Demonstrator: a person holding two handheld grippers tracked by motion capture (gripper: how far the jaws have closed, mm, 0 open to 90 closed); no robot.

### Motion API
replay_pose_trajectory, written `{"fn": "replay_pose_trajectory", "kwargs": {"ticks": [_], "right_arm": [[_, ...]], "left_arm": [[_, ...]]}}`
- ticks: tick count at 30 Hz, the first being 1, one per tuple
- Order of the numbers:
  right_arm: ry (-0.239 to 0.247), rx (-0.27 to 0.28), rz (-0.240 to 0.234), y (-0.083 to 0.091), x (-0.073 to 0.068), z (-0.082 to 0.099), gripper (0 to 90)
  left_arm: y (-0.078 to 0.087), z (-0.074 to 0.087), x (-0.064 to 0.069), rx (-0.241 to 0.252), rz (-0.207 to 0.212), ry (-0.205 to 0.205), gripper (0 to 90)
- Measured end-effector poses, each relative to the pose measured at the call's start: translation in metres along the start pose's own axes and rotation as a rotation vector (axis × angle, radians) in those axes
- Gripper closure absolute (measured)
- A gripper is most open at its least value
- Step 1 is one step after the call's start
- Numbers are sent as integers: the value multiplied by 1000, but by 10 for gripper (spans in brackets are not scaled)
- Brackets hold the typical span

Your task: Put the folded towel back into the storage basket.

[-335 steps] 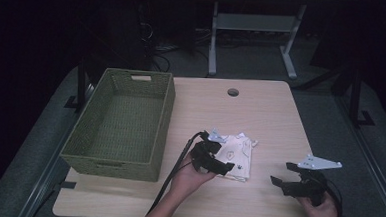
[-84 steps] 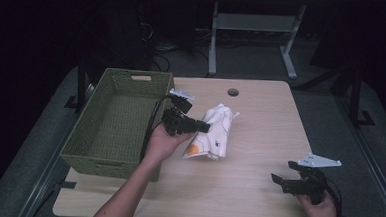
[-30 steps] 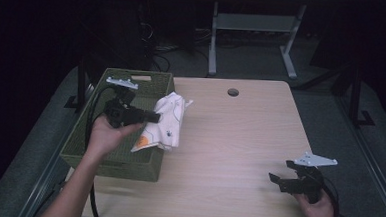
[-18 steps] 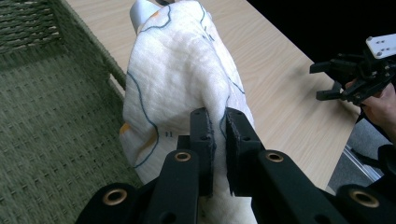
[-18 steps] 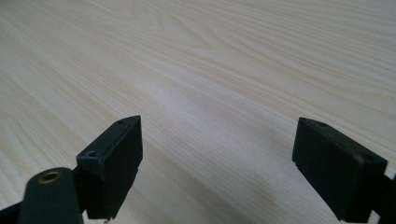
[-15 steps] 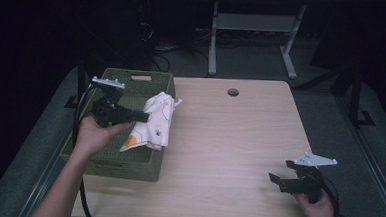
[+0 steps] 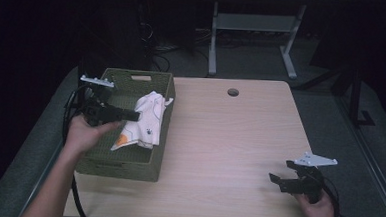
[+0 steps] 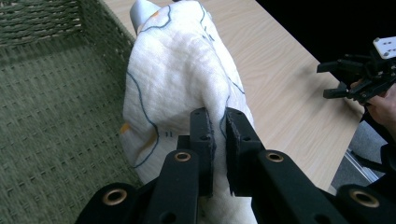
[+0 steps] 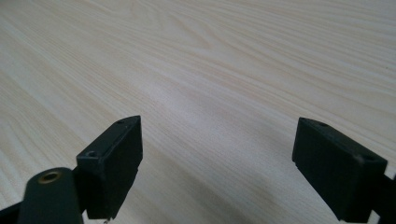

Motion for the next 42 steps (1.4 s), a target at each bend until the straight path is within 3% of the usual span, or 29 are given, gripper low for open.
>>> {"fn": "replay_pose_trajectory", "kwargs": {"ticks": [11,20,30,36,42], "right_arm": [[-6,-2,7,0,1,1,157],[-3,-12,2,-3,1,1,157],[-8,-16,6,-3,2,2,157],[-9,-20,9,-3,3,3,157],[-12,-26,13,-4,4,3,157]], "left_arm": [[4,10,-19,-21,-13,14,833],[-3,18,-34,-54,-31,16,831],[-13,24,-49,-115,-45,-24,829],[-11,25,-58,-106,-43,-30,828],[-15,28,-63,-132,-38,-62,823]]}}
Point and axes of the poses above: each handheld gripper's, and its own axes: y roughly backward along the jaws, z roughly out of its underside, x roughly to its right, the point moved 5 cm from there along -y, roughly forward along the jaws, and after that the axes turned 6 degrees about -y, right-handed, at the moved point
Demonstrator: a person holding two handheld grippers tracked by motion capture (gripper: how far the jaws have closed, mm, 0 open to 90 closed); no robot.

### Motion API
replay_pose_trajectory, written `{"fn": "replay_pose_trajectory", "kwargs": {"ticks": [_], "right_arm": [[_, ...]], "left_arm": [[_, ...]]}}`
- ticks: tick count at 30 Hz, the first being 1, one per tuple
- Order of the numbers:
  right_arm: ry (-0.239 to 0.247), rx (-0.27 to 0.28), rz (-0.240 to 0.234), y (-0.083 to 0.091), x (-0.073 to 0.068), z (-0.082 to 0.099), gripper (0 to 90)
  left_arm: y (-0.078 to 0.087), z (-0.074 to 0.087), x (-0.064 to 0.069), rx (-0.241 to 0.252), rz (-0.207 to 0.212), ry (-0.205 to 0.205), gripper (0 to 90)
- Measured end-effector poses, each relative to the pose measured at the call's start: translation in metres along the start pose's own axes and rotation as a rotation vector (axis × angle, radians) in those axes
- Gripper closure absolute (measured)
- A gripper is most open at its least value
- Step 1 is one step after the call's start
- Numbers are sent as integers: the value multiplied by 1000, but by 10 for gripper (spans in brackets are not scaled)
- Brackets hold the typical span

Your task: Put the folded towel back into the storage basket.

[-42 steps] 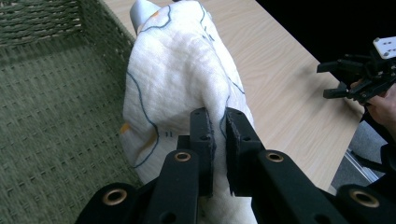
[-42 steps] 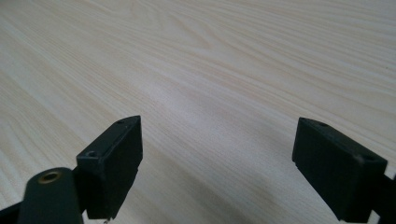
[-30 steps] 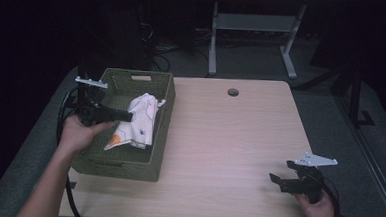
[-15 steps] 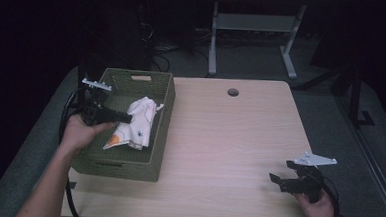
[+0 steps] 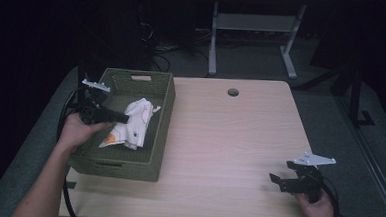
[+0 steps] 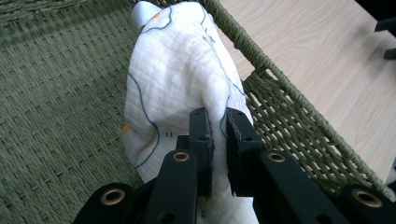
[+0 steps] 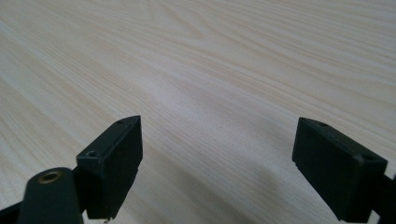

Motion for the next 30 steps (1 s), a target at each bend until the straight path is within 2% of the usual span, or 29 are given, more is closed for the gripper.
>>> {"fn": "replay_pose_trajectory", "kwargs": {"ticks": [3,4,5,6,9,15,21,25,30], "right_arm": [[-2,-5,2,-1,0,0,157],[-3,-6,2,-1,0,0,157],[-3,-6,0,-2,0,0,157],[-5,-10,1,-2,0,1,157],[-4,-13,2,-3,0,1,157],[-3,-8,0,-2,0,-1,157],[5,-8,-2,-2,-2,-1,157],[13,-10,-8,-3,-4,-1,157],[16,-12,-15,-4,-4,-2,157]], "left_arm": [[-3,-1,-3,5,-7,-21,815],[-4,-1,-5,3,-25,-38,802],[-4,0,-9,-5,-76,-47,747],[-5,1,-14,-19,-112,-35,674],[-4,4,-21,-37,-146,-6,632],[0,9,-21,-49,-149,3,611],[5,6,-10,-17,-138,-1,600],[7,5,-3,-15,-127,-8,588],[8,1,5,17,-117,0,576]]}}
Point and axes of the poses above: each handheld gripper's, and its own axes: y roughly backward along the jaws, z roughly out of its underside, x roughly to its right, the point moved 5 cm from there along -y, roughly forward along the jaws, and after that the axes turned 6 degrees about -y, right-handed, at the moved point
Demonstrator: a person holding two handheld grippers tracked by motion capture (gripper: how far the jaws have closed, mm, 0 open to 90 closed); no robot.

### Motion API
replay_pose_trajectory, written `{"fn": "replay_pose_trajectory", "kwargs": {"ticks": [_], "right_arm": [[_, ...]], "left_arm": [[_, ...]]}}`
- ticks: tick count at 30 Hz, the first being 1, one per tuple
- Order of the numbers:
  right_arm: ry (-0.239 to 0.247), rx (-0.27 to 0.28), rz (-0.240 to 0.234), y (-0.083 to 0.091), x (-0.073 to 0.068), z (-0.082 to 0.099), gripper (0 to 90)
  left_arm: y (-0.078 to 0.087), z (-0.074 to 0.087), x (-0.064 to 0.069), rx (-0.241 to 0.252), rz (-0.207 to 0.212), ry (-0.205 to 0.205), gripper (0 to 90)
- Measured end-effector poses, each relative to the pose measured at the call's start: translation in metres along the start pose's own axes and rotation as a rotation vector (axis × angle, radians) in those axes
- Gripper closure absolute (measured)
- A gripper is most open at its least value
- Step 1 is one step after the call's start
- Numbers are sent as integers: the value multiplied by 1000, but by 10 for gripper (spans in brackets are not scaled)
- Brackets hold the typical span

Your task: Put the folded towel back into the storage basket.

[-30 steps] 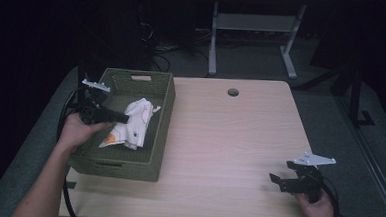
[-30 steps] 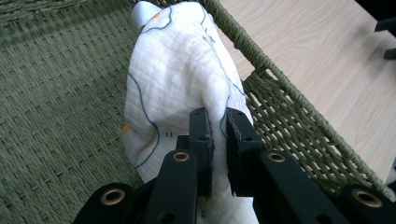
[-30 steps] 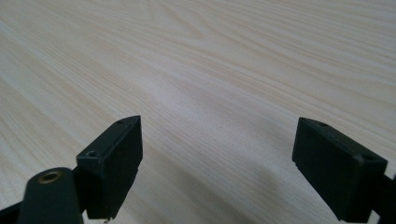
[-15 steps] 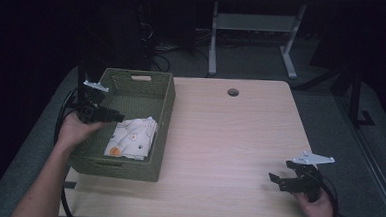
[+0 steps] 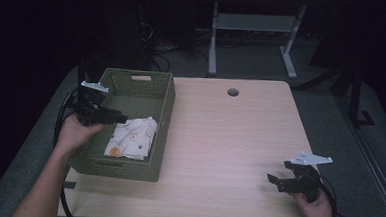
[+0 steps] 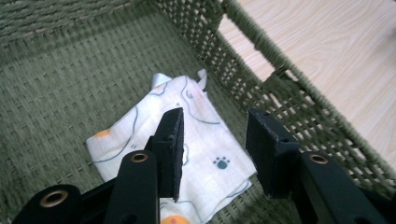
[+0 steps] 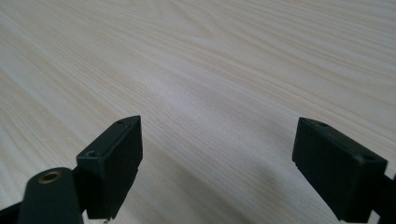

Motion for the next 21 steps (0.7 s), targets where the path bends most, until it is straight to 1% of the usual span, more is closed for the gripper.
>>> {"fn": "replay_pose_trajectory", "kwargs": {"ticks": [2,6,13,14,18,21], "right_arm": [[1,-1,-3,0,0,0,157],[-2,0,-5,-1,1,-1,157],[14,-11,-15,-4,-3,-1,157],[13,-9,-15,-4,-3,-1,157],[7,-1,-21,-3,-3,-2,157],[0,1,-26,-2,-2,-2,157]], "left_arm": [[1,-2,3,16,3,7,570],[2,-4,8,20,5,0,556],[3,-8,19,45,6,3,517],[4,-8,21,57,11,11,513],[4,-9,27,78,19,25,510],[3,-10,32,74,20,12,501]]}}
Point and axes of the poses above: each handheld gripper's, and its own axes: y roughly backward along the jaws, z roughly out of its underside, x roughly to its right, the point moved 5 cm from there along -y, roughly forward along the jaws, and after that the axes turned 6 degrees about -y, right-handed, at the moved point
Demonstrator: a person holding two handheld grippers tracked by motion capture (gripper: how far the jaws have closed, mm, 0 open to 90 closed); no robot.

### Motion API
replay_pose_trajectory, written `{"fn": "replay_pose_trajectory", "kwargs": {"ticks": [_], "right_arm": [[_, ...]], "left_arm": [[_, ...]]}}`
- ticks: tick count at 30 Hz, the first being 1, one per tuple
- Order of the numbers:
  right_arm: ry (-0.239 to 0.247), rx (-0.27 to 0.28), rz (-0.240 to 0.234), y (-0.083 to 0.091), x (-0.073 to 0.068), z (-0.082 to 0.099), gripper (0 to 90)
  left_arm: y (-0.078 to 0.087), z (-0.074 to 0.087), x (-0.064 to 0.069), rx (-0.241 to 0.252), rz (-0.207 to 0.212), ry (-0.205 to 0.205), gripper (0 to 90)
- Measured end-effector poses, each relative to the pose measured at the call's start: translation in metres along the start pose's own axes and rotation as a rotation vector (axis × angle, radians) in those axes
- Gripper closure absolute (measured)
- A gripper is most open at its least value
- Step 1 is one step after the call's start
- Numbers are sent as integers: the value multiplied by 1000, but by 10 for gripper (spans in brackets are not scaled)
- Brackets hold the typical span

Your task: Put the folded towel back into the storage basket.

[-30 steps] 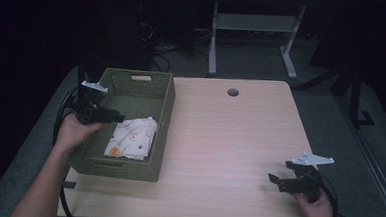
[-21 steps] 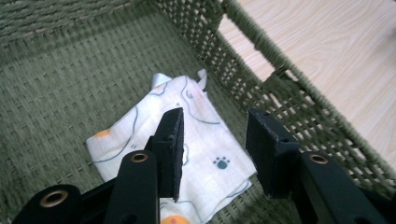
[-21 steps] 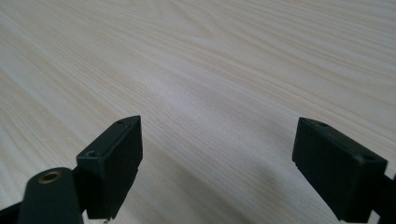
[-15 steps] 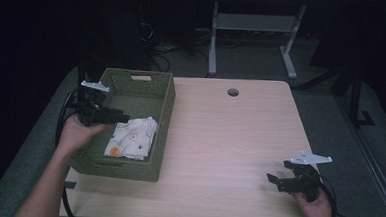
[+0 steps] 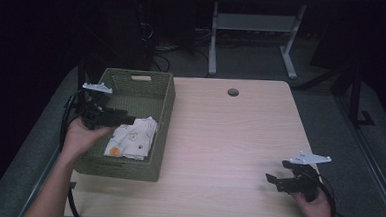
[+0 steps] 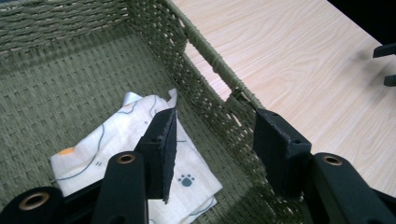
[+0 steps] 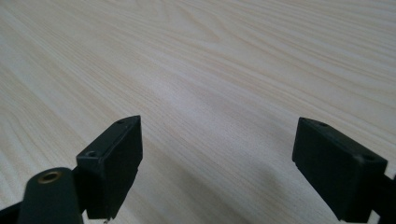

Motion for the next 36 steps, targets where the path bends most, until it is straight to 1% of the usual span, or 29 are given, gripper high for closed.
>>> {"fn": "replay_pose_trajectory", "kwargs": {"ticks": [7,13,18,21,27,28,36], "right_arm": [[-3,-3,-3,0,0,0,156],[0,1,-6,1,1,0,156],[2,3,-5,1,1,0,156],[5,3,-8,2,1,0,156],[4,6,-5,1,1,0,154],[4,5,-5,2,1,0,153],[4,9,-5,3,2,1,153]], "left_arm": [[-6,-7,17,21,21,-15,478],[-12,-13,32,28,43,-32,457],[-19,-18,42,32,53,-49,439],[-24,-20,49,36,63,-48,430],[-33,-21,57,26,67,-63,398],[-34,-22,59,32,69,-54,391],[-42,-25,69,35,78,-66,355]]}}
Point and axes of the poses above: each handheld gripper's, and its own axes: y roughly backward along the jaws, z roughly out of its underside, x roughly to its right, the point moved 5 cm from there along -y, roughly forward along the jaws, and after that the axes turned 6 degrees about -y, right-handed, at the moved point
